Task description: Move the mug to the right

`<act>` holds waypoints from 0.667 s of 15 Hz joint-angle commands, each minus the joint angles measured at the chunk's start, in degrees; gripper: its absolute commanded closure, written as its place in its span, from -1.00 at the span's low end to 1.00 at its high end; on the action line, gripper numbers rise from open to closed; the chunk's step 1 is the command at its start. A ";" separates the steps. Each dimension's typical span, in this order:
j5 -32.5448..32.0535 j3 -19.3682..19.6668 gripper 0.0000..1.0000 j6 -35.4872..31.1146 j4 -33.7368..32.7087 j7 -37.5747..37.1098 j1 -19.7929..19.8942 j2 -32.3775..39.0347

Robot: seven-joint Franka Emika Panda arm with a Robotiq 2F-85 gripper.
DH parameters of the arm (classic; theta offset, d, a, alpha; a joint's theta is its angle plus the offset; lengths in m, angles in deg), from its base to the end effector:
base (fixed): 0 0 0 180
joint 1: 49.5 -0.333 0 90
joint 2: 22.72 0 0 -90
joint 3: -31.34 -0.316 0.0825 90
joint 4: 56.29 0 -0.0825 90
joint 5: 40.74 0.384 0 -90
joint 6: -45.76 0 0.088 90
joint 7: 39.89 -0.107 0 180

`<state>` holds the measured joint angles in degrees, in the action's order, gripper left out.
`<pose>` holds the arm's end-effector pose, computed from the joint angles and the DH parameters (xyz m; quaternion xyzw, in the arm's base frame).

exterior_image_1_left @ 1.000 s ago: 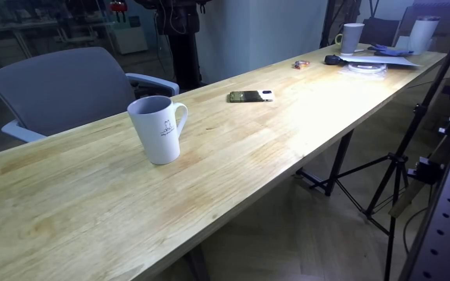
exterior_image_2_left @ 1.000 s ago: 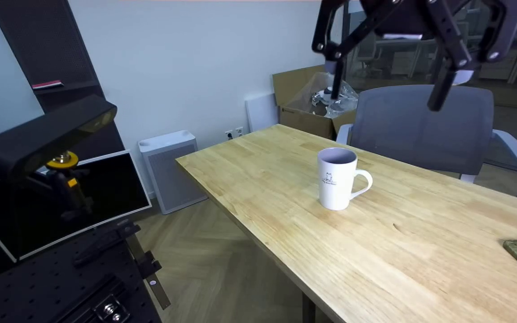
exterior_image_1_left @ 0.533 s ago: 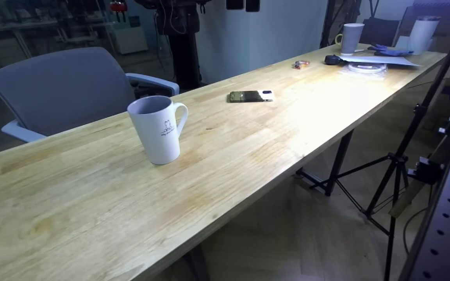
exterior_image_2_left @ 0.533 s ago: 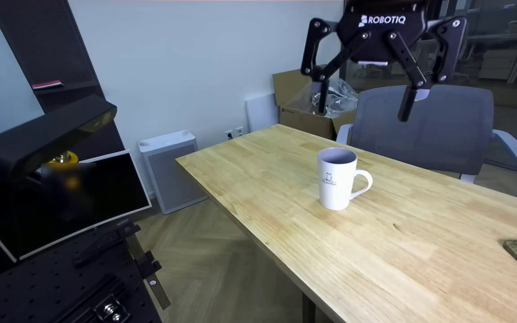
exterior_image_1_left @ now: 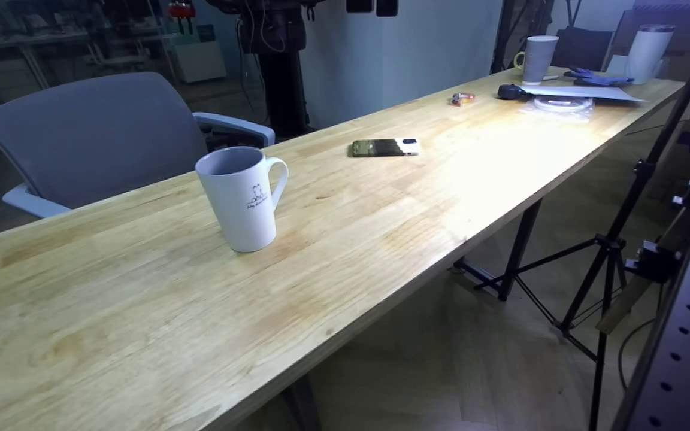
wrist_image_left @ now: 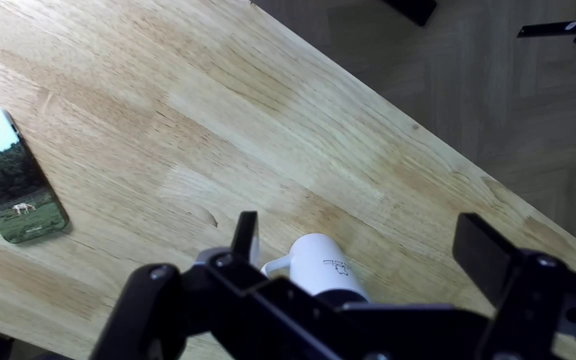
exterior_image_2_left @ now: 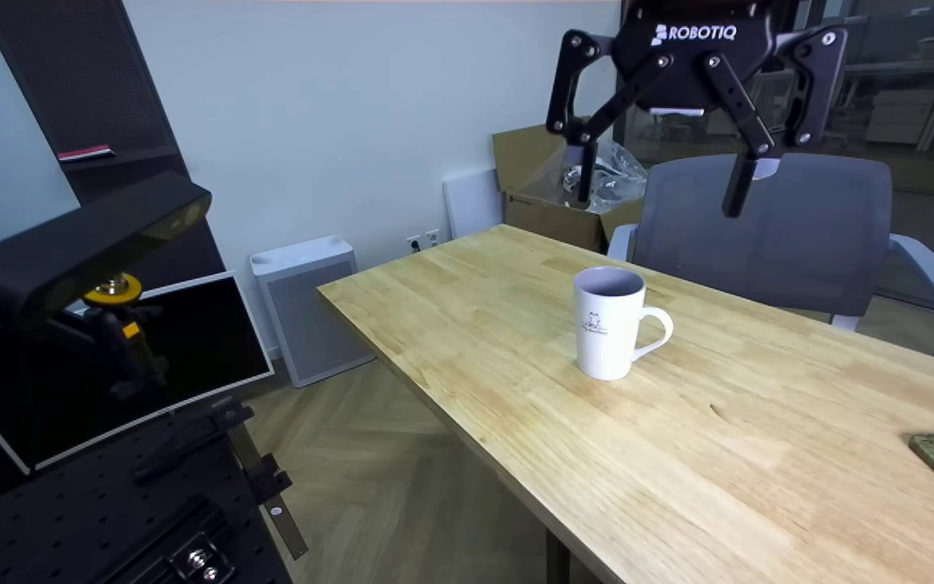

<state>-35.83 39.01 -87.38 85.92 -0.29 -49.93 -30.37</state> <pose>0.4532 -0.0556 0.3369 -0.9672 -0.2505 -0.0036 0.0417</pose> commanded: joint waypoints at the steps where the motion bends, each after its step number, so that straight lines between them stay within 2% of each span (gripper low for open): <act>1: 0.18 -1.31 -1.00 0.39 -0.13 0.33 -0.01 0.78; 10: -1.32 -7.10 -1.00 -4.27 -4.71 -3.75 -1.74 9.64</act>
<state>-36.02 33.43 -90.12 84.50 -1.06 -51.31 -24.46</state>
